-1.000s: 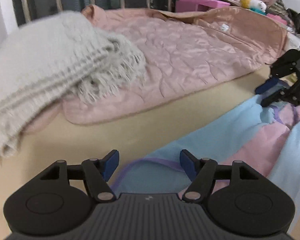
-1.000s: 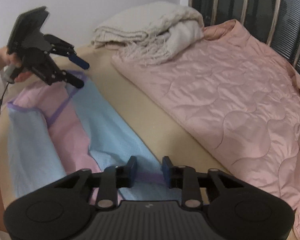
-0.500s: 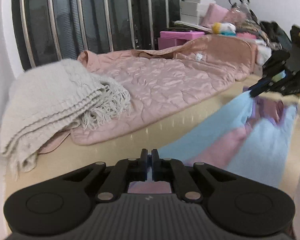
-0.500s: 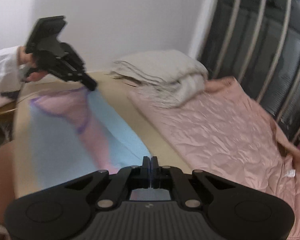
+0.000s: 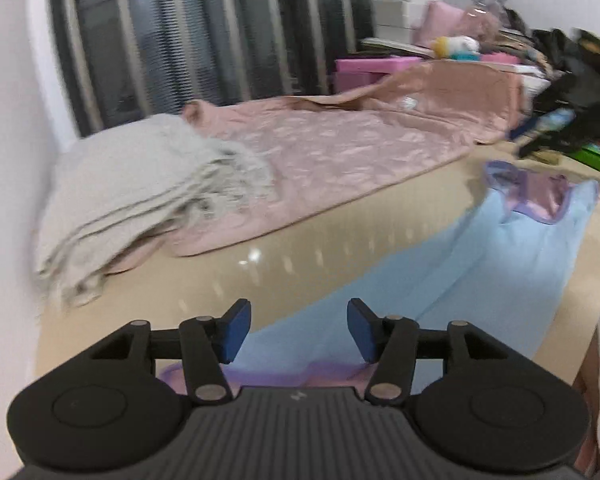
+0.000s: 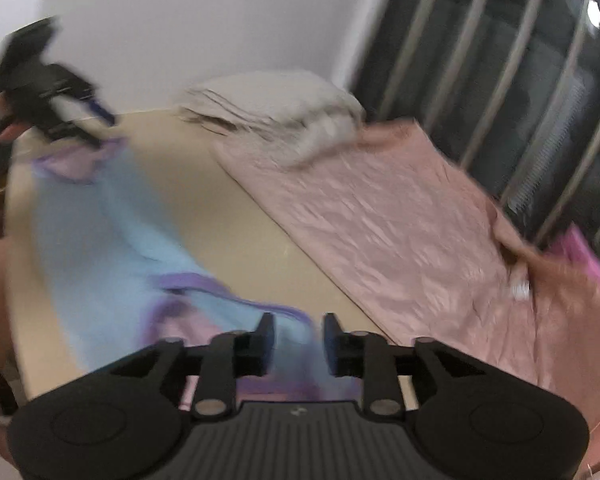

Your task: Fold clothes

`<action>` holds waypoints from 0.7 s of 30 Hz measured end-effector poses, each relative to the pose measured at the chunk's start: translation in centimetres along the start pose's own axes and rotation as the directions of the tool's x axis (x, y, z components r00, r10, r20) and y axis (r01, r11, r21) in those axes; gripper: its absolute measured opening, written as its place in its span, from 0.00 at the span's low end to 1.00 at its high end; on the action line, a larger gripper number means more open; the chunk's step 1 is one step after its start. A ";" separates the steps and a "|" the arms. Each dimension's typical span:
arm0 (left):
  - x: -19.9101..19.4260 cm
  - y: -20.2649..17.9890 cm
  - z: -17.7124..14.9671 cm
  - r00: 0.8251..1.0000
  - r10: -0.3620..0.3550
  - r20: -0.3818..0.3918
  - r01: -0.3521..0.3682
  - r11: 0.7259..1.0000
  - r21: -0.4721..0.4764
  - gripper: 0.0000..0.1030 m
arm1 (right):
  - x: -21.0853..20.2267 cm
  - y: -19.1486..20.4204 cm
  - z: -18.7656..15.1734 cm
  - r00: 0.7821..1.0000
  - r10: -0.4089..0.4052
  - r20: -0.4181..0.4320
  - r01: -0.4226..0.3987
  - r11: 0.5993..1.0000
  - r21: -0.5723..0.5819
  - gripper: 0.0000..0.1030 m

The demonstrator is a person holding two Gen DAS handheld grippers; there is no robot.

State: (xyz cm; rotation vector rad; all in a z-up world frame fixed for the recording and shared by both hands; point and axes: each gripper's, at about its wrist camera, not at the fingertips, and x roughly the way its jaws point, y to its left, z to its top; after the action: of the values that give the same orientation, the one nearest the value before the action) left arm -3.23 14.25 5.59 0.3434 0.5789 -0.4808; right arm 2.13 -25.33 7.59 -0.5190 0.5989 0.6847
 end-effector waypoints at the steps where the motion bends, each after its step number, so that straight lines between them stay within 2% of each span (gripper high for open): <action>1: 0.6 -0.8 0.1 1.000 -0.015 -0.008 0.015 1.000 0.023 0.53 | 1.2 -1.0 0.2 0.999 0.008 -0.036 -0.007 1.000 0.015 0.31; 3: 1.6 -2.3 0.2 0.999 -0.046 -0.018 0.047 0.996 0.071 0.53 | 3.0 -1.2 -0.1 0.996 0.026 -0.087 -0.026 1.000 0.004 0.30; 4: 1.9 -2.8 0.1 0.998 -0.058 -0.025 0.059 0.995 0.077 0.53 | 3.9 -1.3 -0.2 0.993 0.035 -0.112 -0.035 0.999 -0.002 0.23; 5: 2.3 -3.1 0.0 0.997 -0.063 -0.033 0.066 0.995 0.076 0.53 | 4.8 -1.3 -0.3 0.990 0.044 -0.137 -0.045 0.999 -0.007 0.02; 6: 2.7 -3.4 -0.1 0.997 -0.069 -0.041 0.072 0.995 0.074 0.53 | 5.7 -1.4 -0.4 0.985 0.052 -0.162 -0.055 0.998 -0.013 0.02; 8: 3.3 -3.9 -0.3 0.997 -0.064 -0.053 0.068 0.995 0.076 0.52 | 4.6 -0.8 -0.5 0.995 -0.058 -0.084 0.056 0.998 -0.034 0.01; 9: 3.3 -4.0 -0.4 0.997 -0.056 -0.058 0.061 0.995 0.077 0.52 | 2.7 -0.4 -0.8 0.993 -0.120 -0.006 0.120 0.993 -0.014 0.01; 11: 3.4 -4.1 -0.7 0.997 -0.048 -0.060 0.053 0.996 0.073 0.53 | -1.1 0.5 -1.7 0.966 -0.222 0.132 0.217 0.975 0.048 0.01; 12: 3.4 -4.1 -0.8 0.997 -0.046 -0.061 0.050 0.996 0.068 0.52 | -2.9 1.6 -2.7 0.949 -0.268 0.168 0.261 0.963 0.063 0.01; 14: 3.4 -4.3 -0.8 0.997 -0.041 -0.064 0.045 0.997 0.064 0.53 | -4.4 3.8 -5.0 0.923 -0.348 0.166 0.340 0.937 0.075 0.01; 16: 3.1 -4.8 -0.5 0.998 -0.039 -0.053 0.043 0.996 0.073 0.53 | -3.5 5.5 -7.2 0.920 -0.376 0.113 0.371 0.927 0.064 0.02; 18: 2.6 -6.0 0.4 0.997 -0.070 -0.024 0.072 0.994 0.087 0.53 | -2.4 7.3 -9.4 0.914 -0.401 0.058 0.399 0.916 0.050 0.01; 19: 2.4 -6.7 0.9 0.995 -0.096 -0.006 0.096 0.990 0.104 0.54 | -2.4 7.5 -9.8 0.917 -0.395 0.055 0.392 0.918 0.060 0.03; 21: 2.4 -8.4 1.6 0.994 -0.112 0.017 0.108 0.982 0.157 0.62 | -2.9 7.4 -9.8 0.929 -0.363 0.069 0.357 0.930 0.094 0.06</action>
State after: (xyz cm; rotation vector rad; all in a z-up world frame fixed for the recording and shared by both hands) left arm -5.12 5.76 3.94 0.4549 0.5383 -0.6383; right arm -8.19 -27.66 0.72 -0.5060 0.4323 0.3299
